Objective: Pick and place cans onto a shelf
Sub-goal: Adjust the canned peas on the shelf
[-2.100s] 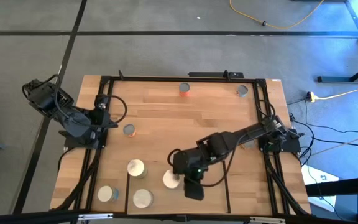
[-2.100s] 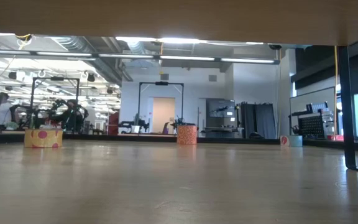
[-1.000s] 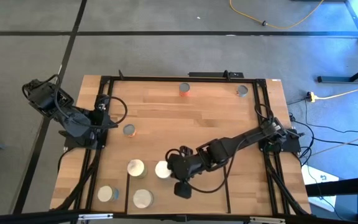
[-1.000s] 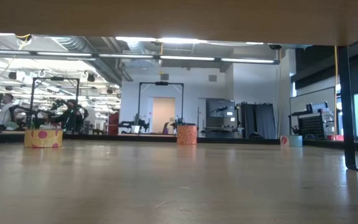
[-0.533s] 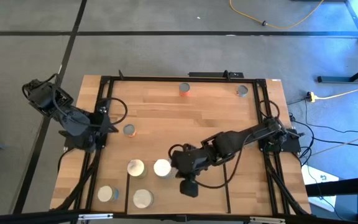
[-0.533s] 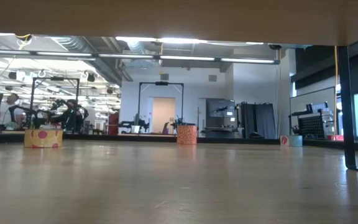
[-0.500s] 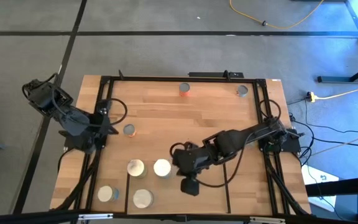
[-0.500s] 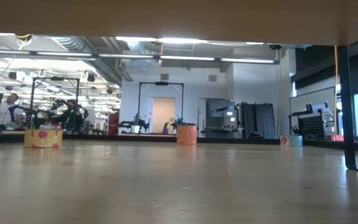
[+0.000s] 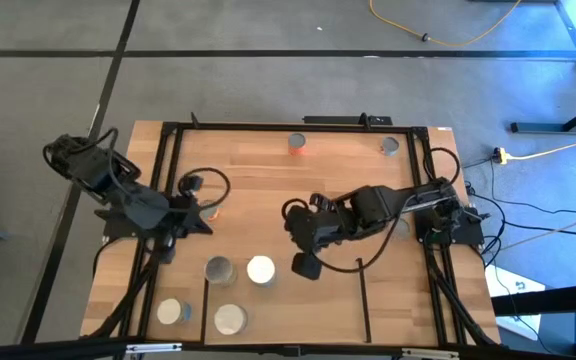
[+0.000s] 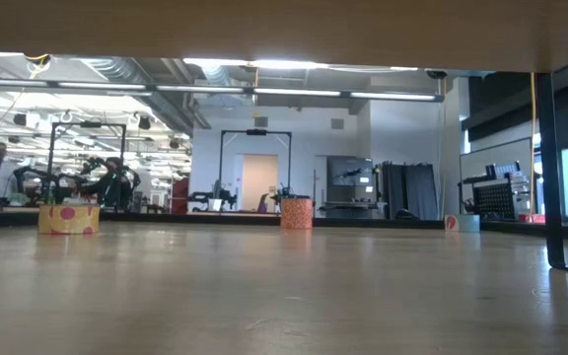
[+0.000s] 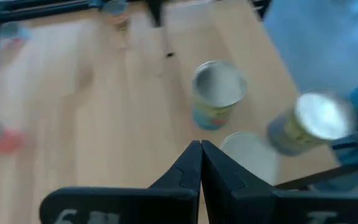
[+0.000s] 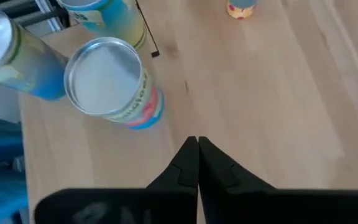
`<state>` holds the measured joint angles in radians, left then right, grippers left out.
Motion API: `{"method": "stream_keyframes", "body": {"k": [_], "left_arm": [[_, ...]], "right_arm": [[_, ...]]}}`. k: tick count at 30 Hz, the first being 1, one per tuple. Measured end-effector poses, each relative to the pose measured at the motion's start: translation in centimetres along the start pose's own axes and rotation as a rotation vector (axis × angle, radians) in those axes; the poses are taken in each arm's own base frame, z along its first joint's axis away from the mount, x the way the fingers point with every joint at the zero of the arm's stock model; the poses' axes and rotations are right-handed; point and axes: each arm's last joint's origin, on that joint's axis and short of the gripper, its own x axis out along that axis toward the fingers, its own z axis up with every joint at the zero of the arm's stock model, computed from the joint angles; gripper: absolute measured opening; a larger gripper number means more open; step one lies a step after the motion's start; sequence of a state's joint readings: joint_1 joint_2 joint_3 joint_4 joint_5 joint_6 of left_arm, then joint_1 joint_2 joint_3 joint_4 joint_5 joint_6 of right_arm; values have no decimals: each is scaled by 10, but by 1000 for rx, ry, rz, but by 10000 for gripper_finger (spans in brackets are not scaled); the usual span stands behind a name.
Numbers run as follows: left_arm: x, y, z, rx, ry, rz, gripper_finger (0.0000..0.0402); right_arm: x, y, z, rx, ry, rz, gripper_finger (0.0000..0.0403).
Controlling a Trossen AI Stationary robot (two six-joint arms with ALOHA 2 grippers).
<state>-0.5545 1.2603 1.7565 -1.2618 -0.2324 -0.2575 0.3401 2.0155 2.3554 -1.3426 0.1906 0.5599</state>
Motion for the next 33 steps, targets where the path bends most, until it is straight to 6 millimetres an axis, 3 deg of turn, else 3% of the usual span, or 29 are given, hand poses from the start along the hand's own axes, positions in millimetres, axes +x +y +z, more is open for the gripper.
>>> {"method": "stream_keyframes", "body": {"k": [8,13,20,28,33], "left_arm": [[28,-16,21,-46,-66,-91,0],[46,-22,22,-81,-11,-95,0],[49,-37,19,-14,39,-210,0],[52,-50,17,-44,7,-113,0],[77,-72,20,-58,-12,-51,0]], "right_arm": [[-17,-23,10,-117,-45,-18,0],[-31,-31,9,-150,-85,-99,0],[-48,-34,6,-230,-106,-89,0],[-53,-28,2,-414,-33,149,0],[-55,-22,3,-525,-28,346,0]]}}
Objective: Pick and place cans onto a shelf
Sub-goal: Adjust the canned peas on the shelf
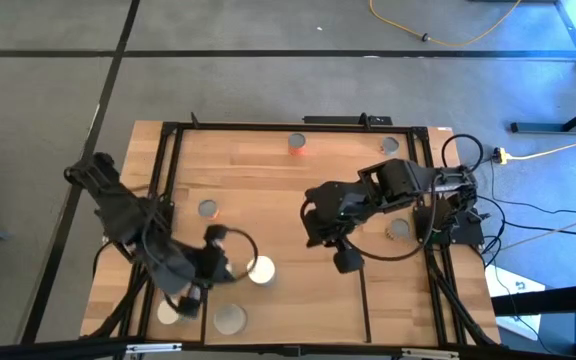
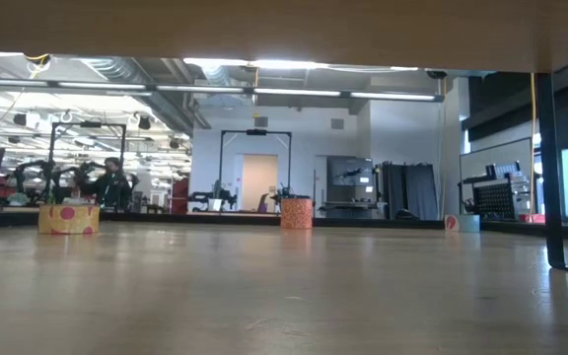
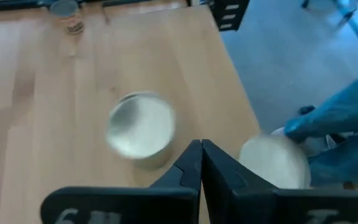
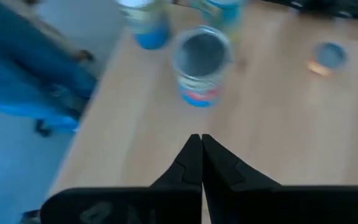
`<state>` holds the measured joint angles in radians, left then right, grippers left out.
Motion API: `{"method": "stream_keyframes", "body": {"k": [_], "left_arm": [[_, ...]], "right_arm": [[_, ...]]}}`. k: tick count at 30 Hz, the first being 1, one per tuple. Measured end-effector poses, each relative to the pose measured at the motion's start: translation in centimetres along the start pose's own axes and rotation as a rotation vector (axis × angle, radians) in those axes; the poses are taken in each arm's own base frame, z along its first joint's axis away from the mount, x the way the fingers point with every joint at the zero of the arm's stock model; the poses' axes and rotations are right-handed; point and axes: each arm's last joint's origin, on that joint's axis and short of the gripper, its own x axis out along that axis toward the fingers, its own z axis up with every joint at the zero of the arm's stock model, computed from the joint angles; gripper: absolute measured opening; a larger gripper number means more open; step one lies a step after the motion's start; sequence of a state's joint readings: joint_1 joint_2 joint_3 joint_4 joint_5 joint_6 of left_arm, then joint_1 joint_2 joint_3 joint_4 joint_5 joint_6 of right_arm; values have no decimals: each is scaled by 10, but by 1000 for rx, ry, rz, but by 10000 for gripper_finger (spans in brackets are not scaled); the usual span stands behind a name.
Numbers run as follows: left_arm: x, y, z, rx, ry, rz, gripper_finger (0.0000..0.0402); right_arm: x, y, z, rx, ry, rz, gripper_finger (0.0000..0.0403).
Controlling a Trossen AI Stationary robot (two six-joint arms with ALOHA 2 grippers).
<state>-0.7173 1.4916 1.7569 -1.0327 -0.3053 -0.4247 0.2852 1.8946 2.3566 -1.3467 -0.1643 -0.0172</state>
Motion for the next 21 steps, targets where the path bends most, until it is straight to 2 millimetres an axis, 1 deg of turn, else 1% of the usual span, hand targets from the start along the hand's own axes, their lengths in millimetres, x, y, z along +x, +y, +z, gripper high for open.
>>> {"method": "stream_keyframes", "body": {"k": [3,6,9,16,19,21], "left_arm": [[17,-16,4,-18,-29,-54,0],[32,-28,9,-47,-61,-121,0],[44,-37,10,-52,-84,-132,0],[78,-48,2,-31,-22,-86,0],[88,-50,-1,-22,0,-72,0],[91,-50,-4,-15,22,-59,0]], "right_arm": [[0,2,0,-42,-6,59,0],[0,2,0,-65,-4,66,0],[0,2,0,-92,-5,65,0],[0,2,0,-97,-1,66,0],[0,2,-1,-96,3,66,0],[0,2,-1,-96,4,66,0]]}}
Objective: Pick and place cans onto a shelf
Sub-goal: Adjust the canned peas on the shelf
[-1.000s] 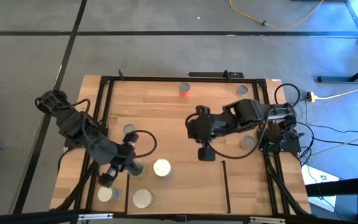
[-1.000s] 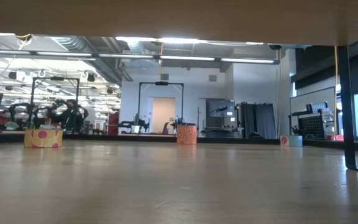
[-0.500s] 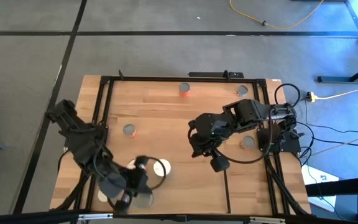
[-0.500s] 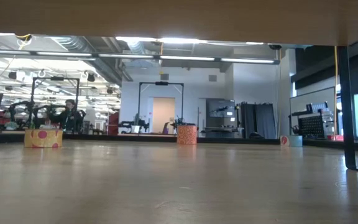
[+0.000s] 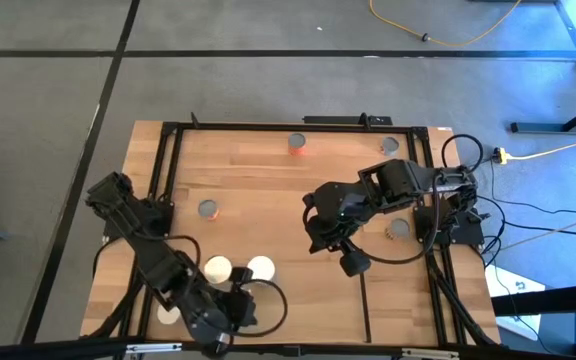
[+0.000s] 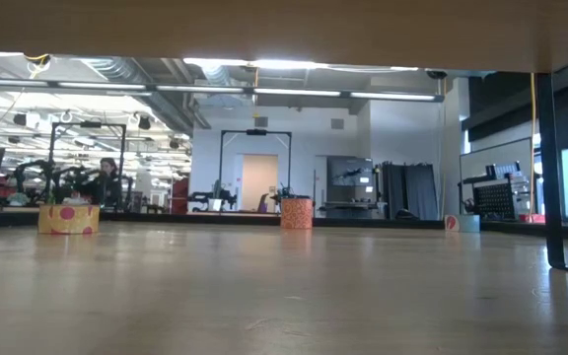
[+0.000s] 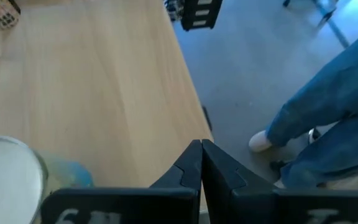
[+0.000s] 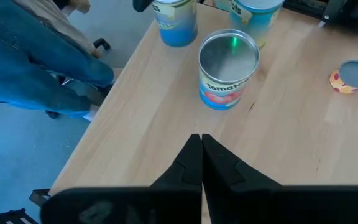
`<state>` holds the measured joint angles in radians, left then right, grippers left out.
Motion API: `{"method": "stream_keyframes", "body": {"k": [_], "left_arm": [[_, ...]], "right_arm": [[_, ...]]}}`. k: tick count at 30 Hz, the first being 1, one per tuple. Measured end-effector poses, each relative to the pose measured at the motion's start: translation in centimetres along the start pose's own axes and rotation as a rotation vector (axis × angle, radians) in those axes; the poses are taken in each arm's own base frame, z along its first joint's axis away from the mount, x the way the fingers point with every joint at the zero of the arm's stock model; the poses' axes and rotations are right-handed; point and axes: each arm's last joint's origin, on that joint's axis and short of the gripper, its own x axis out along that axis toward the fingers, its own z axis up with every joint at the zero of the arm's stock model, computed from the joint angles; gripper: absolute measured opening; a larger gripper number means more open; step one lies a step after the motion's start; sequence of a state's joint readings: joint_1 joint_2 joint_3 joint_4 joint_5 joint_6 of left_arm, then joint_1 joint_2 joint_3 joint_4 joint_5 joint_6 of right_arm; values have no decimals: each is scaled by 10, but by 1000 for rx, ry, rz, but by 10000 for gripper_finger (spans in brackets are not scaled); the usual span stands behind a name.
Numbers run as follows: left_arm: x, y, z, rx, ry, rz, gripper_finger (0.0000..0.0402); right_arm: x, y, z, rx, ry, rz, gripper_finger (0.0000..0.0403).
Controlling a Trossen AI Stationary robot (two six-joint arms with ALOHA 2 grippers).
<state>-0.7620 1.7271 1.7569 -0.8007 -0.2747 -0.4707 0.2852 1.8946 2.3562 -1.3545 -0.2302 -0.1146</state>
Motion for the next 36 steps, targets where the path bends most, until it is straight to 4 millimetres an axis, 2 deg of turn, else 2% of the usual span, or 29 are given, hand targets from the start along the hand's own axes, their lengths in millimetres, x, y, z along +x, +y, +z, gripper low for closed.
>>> {"method": "stream_keyframes", "body": {"k": [9,36], "left_arm": [[0,3,-6,-61,50,50,0],[-2,4,-14,-71,176,-16,0]], "right_arm": [[0,0,0,5,0,0,0],[0,0,0,34,-3,-1,0]]}}
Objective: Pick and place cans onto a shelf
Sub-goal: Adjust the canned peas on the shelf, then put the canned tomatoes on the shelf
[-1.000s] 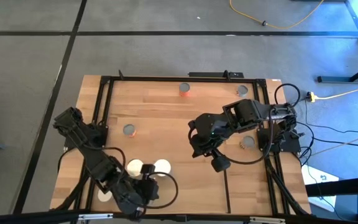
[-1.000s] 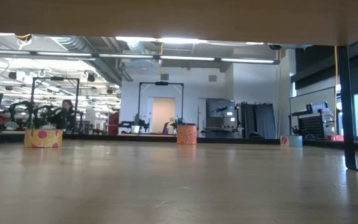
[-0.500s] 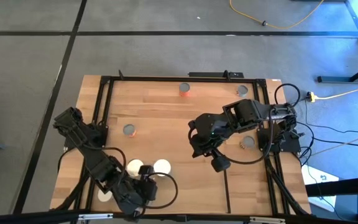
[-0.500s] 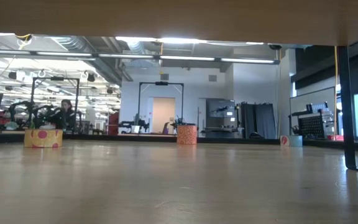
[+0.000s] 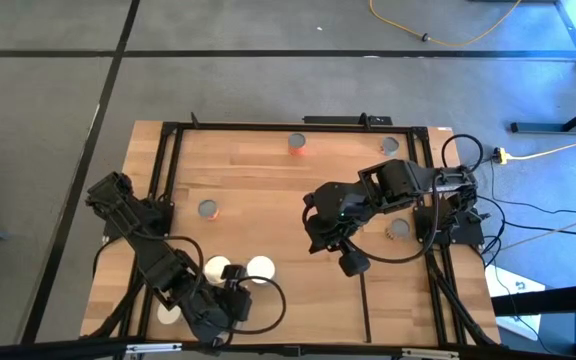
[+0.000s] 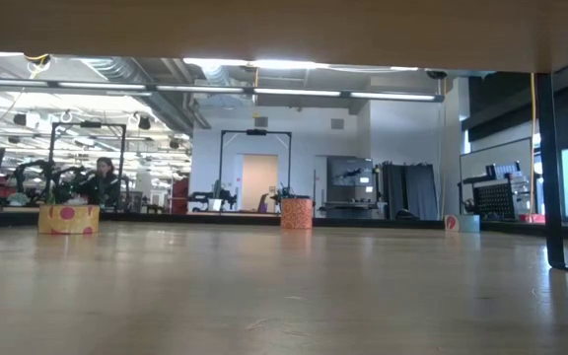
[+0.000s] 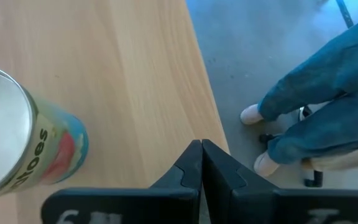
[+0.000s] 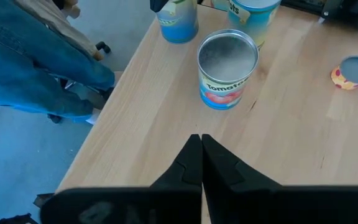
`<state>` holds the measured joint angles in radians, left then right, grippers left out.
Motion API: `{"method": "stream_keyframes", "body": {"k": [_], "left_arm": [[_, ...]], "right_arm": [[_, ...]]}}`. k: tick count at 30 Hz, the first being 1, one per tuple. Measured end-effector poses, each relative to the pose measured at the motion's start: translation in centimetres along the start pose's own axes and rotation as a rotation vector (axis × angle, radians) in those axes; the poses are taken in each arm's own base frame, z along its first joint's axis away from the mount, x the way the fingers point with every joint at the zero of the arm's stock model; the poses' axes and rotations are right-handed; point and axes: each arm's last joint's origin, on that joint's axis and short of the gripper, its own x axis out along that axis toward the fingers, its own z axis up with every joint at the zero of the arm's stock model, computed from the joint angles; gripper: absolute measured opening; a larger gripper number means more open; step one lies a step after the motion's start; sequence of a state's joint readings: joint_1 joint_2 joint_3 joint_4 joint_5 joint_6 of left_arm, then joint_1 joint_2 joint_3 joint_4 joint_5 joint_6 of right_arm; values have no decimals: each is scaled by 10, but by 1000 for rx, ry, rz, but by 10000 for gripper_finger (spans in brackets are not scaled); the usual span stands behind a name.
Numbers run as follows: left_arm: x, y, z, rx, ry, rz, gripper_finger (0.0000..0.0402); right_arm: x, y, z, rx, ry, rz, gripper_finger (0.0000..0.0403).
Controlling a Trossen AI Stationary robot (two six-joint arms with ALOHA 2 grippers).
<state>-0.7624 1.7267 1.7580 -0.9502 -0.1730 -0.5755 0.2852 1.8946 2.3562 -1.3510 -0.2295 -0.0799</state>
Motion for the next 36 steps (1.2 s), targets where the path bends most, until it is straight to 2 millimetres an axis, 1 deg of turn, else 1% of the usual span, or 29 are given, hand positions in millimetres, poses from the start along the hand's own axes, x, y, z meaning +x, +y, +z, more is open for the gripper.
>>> {"method": "stream_keyframes", "body": {"k": [11,15,17,24,28,32,36], "left_arm": [[-2,0,-5,-10,39,17,0],[-11,-1,-2,9,15,40,0],[-18,-3,3,19,-15,43,0],[-54,-14,19,34,-153,32,0],[-75,-20,25,22,-226,24,0],[-95,-23,18,-44,-202,48,0],[-105,-23,2,-147,-76,70,0]], "right_arm": [[0,0,0,0,0,0,0],[0,0,0,1,0,0,0],[0,0,0,1,0,0,0],[0,0,0,23,0,0,0],[0,0,0,23,0,0,0],[0,0,0,23,1,0,0],[0,0,0,23,0,0,0]]}}
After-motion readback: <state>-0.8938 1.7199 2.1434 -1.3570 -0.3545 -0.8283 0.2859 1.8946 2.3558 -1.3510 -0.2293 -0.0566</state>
